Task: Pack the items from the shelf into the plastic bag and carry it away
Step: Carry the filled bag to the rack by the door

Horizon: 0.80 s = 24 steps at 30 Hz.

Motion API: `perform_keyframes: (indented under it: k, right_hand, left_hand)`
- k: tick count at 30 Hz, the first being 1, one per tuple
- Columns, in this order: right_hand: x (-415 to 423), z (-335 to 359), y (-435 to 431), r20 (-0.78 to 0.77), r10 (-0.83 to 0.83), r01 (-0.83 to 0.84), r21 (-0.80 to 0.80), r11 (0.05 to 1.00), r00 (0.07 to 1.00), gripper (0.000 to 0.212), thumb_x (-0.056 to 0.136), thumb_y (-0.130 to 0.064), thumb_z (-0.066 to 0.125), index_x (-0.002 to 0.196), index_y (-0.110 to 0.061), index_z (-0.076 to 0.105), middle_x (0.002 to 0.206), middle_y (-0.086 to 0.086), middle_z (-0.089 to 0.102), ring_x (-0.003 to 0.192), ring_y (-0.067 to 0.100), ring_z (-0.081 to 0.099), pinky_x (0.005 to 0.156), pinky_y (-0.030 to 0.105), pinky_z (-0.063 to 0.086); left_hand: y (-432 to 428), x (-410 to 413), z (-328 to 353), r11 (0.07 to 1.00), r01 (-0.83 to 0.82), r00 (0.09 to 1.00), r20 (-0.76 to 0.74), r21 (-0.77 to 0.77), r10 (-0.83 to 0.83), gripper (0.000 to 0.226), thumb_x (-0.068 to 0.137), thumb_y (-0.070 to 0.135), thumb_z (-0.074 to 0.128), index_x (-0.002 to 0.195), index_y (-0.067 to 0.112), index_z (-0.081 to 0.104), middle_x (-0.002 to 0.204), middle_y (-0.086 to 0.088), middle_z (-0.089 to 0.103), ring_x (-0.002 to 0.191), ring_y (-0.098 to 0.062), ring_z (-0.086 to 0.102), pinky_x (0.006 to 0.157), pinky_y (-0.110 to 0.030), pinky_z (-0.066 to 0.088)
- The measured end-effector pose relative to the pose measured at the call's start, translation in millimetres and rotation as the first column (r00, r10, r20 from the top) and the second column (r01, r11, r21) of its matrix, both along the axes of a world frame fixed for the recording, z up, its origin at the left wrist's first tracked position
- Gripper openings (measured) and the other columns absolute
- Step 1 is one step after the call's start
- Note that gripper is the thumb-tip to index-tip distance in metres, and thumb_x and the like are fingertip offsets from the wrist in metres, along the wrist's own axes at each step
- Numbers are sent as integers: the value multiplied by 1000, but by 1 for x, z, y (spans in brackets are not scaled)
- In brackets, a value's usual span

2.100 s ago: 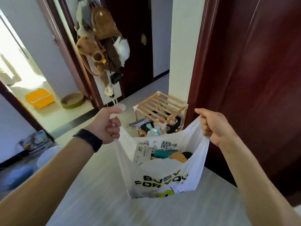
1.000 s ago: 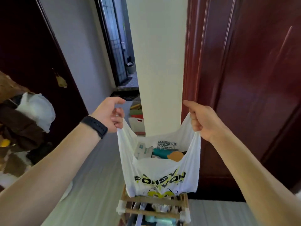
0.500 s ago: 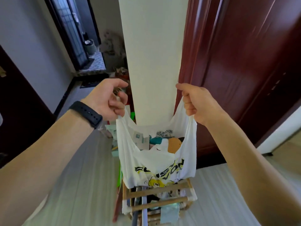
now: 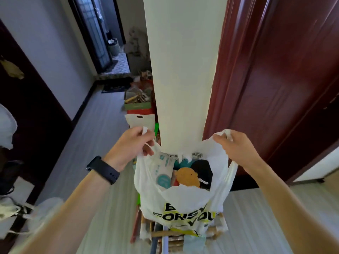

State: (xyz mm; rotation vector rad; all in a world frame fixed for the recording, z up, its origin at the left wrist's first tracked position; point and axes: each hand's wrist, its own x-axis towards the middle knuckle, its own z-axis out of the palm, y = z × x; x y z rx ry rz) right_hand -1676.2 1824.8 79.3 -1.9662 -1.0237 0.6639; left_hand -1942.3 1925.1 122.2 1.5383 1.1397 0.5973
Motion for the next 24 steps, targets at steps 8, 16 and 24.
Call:
perform_keyframes:
  k: [8, 16, 24]
  right_hand:
    - [10, -46, -39, 122, -49, 34, 127, 991, 991, 36, 90, -45, 62, 72, -17, 47, 60, -9, 52, 53, 6, 49, 59, 27, 40]
    - [-5, -174, -105, 431, 102, -184, 153, 971, 896, 83, 84, -71, 49, 131, -3, 43, 147, 12, 33, 135, 24, 39, 102, 38, 42]
    - [-38, -186, 6, 482, 315, -311, -92, 946, 818, 36, 92, -12, 53, 128, -14, 56, 156, 2, 33, 138, 27, 32, 113, 40, 34]
  left_hand:
    - [-21, -22, -85, 881, -78, 997, 14, 466, 81, 74, 76, 71, 61, 132, 29, 39, 139, 9, 43, 131, -16, 43, 102, -43, 43]
    - [-50, -38, -210, 820, 217, 831, -542, 529, 129, 77, 83, 75, 42, 146, 60, 0, 163, 3, -18, 150, -30, -7, 114, -66, 12]
    - [-8, 30, -218, 779, 566, 479, -877, 270, -45, 58, 89, 64, -1, 146, 61, 5, 163, 14, -5, 146, -32, -23, 110, -72, 7]
